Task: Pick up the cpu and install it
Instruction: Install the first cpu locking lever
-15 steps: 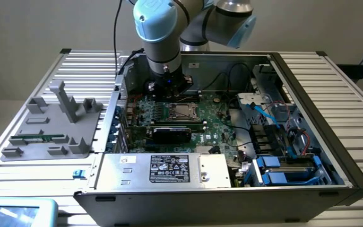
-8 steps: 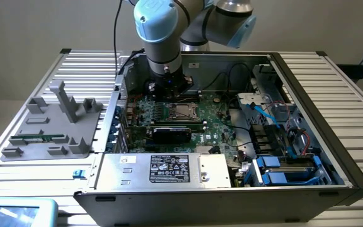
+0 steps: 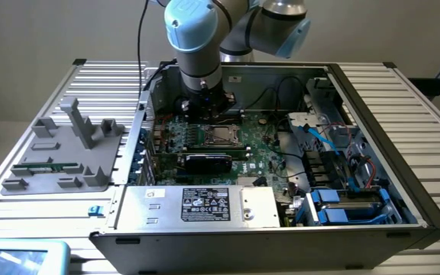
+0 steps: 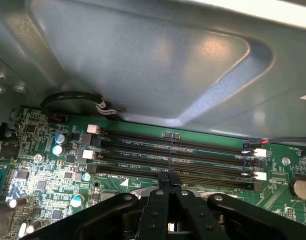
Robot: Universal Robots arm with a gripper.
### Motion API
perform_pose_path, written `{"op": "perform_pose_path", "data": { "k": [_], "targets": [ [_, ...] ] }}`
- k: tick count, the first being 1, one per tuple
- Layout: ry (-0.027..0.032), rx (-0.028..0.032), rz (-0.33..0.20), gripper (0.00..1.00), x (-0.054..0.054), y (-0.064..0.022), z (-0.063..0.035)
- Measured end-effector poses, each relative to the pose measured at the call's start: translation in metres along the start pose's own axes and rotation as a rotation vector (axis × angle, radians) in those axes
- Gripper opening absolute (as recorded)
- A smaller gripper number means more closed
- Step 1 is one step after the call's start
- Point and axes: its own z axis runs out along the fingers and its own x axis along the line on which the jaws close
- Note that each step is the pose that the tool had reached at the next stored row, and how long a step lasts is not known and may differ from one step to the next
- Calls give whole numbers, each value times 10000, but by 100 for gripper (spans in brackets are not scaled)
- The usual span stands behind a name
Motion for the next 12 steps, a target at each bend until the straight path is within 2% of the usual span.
{"op": "perform_pose_path", "data": {
  "k": [12],
  "targets": [
    [2, 0, -5, 9, -10, 1, 7]
  ]
}}
